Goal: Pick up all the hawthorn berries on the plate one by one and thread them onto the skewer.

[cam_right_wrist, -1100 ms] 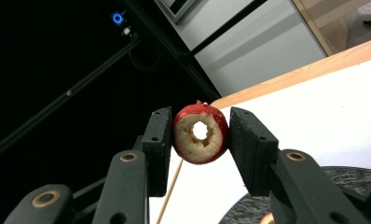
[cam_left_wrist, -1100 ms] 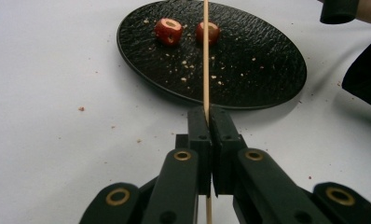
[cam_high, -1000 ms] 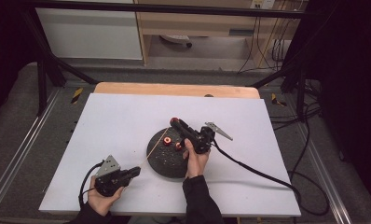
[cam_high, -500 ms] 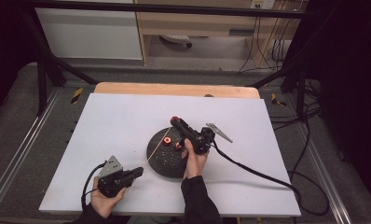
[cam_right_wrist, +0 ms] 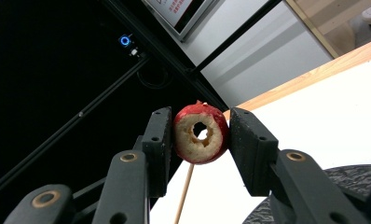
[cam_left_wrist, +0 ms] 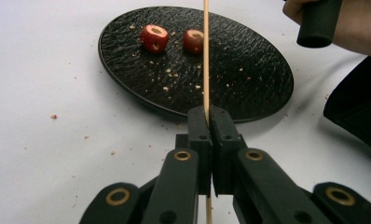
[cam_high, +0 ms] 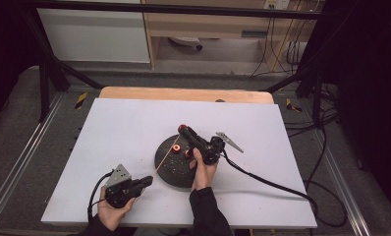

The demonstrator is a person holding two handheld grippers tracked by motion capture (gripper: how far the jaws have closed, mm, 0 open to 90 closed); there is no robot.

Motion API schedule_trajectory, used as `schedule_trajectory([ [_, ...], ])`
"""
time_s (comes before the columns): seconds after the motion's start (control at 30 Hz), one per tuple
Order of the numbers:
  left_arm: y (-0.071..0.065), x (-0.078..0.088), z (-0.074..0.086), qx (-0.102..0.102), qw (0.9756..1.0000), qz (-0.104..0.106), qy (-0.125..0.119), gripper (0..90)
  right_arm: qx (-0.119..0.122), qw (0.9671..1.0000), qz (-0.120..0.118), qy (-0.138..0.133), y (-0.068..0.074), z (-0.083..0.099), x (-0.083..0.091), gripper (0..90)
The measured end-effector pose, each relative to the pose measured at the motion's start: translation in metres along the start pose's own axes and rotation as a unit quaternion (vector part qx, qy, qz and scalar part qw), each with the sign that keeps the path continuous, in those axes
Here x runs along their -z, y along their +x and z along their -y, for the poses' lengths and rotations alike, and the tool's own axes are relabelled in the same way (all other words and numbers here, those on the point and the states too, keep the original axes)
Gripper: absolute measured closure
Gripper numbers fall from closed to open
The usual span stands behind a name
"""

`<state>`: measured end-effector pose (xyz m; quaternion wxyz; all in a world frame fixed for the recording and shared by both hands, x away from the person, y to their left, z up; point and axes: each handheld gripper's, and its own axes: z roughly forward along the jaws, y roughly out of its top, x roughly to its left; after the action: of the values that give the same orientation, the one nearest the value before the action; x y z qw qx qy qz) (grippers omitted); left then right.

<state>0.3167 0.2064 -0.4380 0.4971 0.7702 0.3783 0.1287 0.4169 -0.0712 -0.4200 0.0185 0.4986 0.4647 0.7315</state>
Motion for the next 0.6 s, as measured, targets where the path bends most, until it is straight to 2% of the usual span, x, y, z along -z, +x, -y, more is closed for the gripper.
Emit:
schedule_trajectory([
  [0.27, -0.006, -0.005, -0.002, 0.013, 0.9999, -0.002, -0.005, 88.0, -0.005, 1.0, -0.001, 0.0, 0.0, 0.007, 0.001, 60.7],
  [0.6, -0.01, -0.008, -0.003, 0.019, 0.9998, -0.009, -0.004, 88.1, -0.002, 0.9998, -0.003, 0.019, 0.002, 0.019, 0.006, 60.7],
])
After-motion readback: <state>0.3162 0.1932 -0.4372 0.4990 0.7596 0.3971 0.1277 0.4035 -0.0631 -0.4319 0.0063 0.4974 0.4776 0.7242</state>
